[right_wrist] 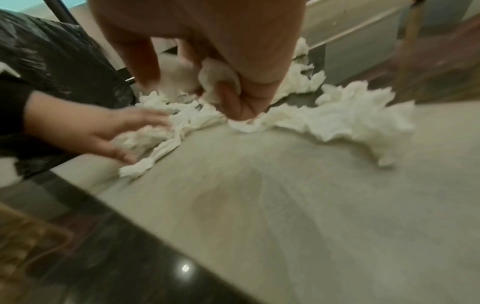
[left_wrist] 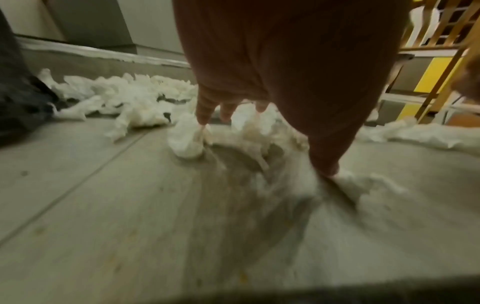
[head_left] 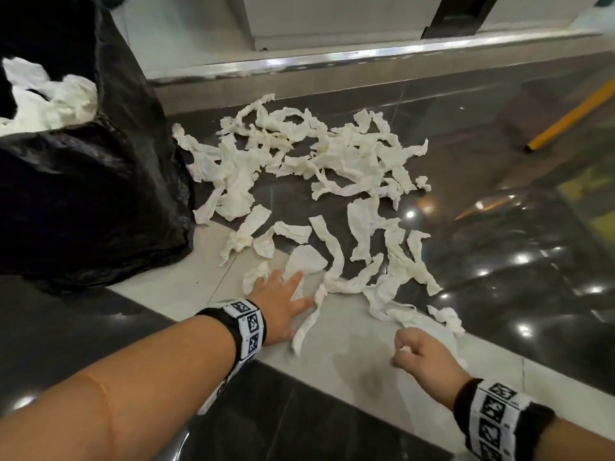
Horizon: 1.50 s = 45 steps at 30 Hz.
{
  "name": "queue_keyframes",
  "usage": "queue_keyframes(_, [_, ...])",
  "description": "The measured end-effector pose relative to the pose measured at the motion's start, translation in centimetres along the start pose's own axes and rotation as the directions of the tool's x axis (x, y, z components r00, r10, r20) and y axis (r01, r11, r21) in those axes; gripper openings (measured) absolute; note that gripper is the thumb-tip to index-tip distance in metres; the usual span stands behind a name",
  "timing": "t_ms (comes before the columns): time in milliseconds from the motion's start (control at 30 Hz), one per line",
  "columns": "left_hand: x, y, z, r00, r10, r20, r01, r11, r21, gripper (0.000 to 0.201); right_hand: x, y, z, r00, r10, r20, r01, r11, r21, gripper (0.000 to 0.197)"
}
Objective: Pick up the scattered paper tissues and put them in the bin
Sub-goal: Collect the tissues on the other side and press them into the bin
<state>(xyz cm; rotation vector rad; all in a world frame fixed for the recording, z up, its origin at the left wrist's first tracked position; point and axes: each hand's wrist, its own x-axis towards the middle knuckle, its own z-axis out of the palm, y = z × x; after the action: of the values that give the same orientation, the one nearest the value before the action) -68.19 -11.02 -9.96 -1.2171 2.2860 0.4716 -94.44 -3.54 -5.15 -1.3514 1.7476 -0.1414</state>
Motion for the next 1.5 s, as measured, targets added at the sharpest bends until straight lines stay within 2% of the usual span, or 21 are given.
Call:
queue_keyframes(67, [-0.1, 0.3, 0.9, 0.996, -0.05, 0.074, 0.05, 0.999, -0.002, 0.051, 1.1, 0.9, -1.7, 0.964, 0.101, -0.245, -0.054, 0.98, 0.189, 0.042])
queue_keyframes(133, [-0.6, 0.2, 1.6, 0.999, -0.038, 0.033, 0.039, 0.999, -0.032, 0.038, 2.6, 1.9, -3.3, 0.876, 0.277, -0.395, -0.137, 0.928, 0.347, 0.04])
queue_keyframes(233, [-1.8, -0.6, 2.1, 0.999, 0.018, 0.047, -0.01, 0.987, -0.159, 0.029, 4.5, 3.4, -3.8, 0.777, 0.489, -0.396, -0.379, 0.866, 0.326, 0.04])
queue_keyframes(333, [-3.7, -2.0, 2.5, 1.0, 0.005, -0.002, -0.005, 0.924, -0.383, 0.025, 5.7, 2.9, -2.0, 0.831, 0.463, -0.309, -0.486, 0.874, 0.003, 0.052])
queue_keyframes(433, [-5.9, -3.5, 3.1, 0.997, -0.072, -0.023, 0.051, 0.861, -0.505, 0.033, 6.9, 1.5, 0.4, 0.939, 0.259, -0.224, -0.303, 0.933, -0.192, 0.026])
queue_keyframes(467, [-6.5, -4.1, 3.4, 0.994, -0.108, 0.004, 0.095, 0.851, -0.516, 0.036, 7.1, 0.7, 1.1, 0.973, 0.155, -0.169, -0.189, 0.96, -0.205, 0.019])
queue_keyframes(500, [-7.0, -4.6, 3.6, 0.99, -0.137, 0.035, 0.135, 0.851, -0.507, 0.033, 7.3, -0.2, 1.4, 0.987, 0.067, -0.143, -0.098, 0.971, -0.219, 0.026])
queue_keyframes(567, [-7.8, -5.7, 3.9, 0.984, -0.165, 0.061, 0.174, 0.859, -0.482, 0.027, 7.4, -2.8, 1.5, 0.987, 0.014, -0.161, -0.038, 0.988, -0.149, 0.028])
queue_keyframes(667, [-9.1, -7.2, 3.8, 0.979, -0.2, 0.043, 0.197, 0.864, -0.464, 0.037, 7.8, -6.3, 1.4, 0.969, -0.085, -0.231, 0.091, 0.996, 0.016, 0.013])
queue_keyframes(767, [-10.6, -8.4, 3.7, 0.975, -0.22, 0.042, 0.215, 0.864, -0.455, 0.038, 9.3, -8.2, 2.4, 0.968, -0.157, -0.194, 0.143, 0.986, -0.084, 0.054])
queue_keyframes(833, [-11.6, -8.9, 3.6, 0.974, -0.218, 0.064, 0.224, 0.874, -0.431, 0.033, 10.8, -8.5, 3.7, 0.986, -0.144, -0.08, 0.107, 0.93, -0.351, 0.093])
queue_keyframes(867, [-12.0, -9.2, 3.7, 0.977, -0.205, 0.066, 0.214, 0.897, -0.387, 0.026, 11.4, -8.5, 4.6, 0.991, -0.133, -0.018, 0.106, 0.862, -0.496, 0.101])
queue_keyframes(933, [-13.1, -9.9, 3.9, 0.988, -0.148, 0.051, 0.156, 0.946, -0.285, 0.021, 12.1, -8.0, 6.2, 0.986, -0.149, 0.076, 0.162, 0.735, -0.659, 0.09])
queue_keyframes(1067, [-14.8, -11.0, 1.6, 0.989, -0.113, 0.098, 0.137, 0.946, -0.294, 0.017, 13.5, -7.1, 6.0, 0.954, -0.292, 0.072, 0.284, 0.797, -0.534, 0.018])
queue_keyframes(1100, [-15.3, -11.4, 1.1, 0.997, -0.078, -0.004, 0.073, 0.949, -0.308, 0.019, 13.8, -7.0, 5.5, 0.943, -0.328, 0.056, 0.31, 0.805, -0.507, 0.007])
queue_keyframes(1167, [-16.3, -12.3, 0.6, 0.972, -0.175, -0.154, 0.109, 0.926, -0.362, 0.029, 14.1, -7.2, 4.4, 0.935, -0.356, -0.005, 0.318, 0.842, -0.437, 0.006])
queue_keyframes(1233, [-18.0, -12.4, -0.2, 0.937, -0.302, -0.177, 0.203, 0.881, -0.428, 0.02, 13.6, -8.0, 3.2, 0.946, -0.315, -0.079, 0.268, 0.894, -0.358, 0.008])
queue_keyframes(1267, [-18.6, -12.5, -1.0, 0.887, -0.412, -0.21, 0.263, 0.823, -0.503, 0.017, 13.2, -8.6, 2.5, 0.946, -0.304, -0.115, 0.254, 0.913, -0.319, 0.009])
queue_keyframes(1367, [-21.0, -12.6, -4.9, 0.738, -0.503, -0.449, 0.111, 0.747, -0.655, 0.022, 11.1, -11.2, 0.1, 0.924, -0.33, -0.195, 0.297, 0.938, -0.182, 0.008])
queue_keyframes(1433, [-22.8, -13.3, -8.4, 0.529, -0.555, -0.642, 0.012, 0.761, -0.649, 0.027, 9.0, -14.0, -2.0, 0.91, -0.344, -0.23, 0.326, 0.939, -0.111, 0.014])
queue_keyframes(1500, [-24.1, -15.4, -12.1, 0.298, -0.599, -0.743, 0.014, 0.781, -0.624, 0.035, 6.7, -17.7, -4.2, 0.886, -0.377, -0.268, 0.377, 0.925, -0.054, 0.022])
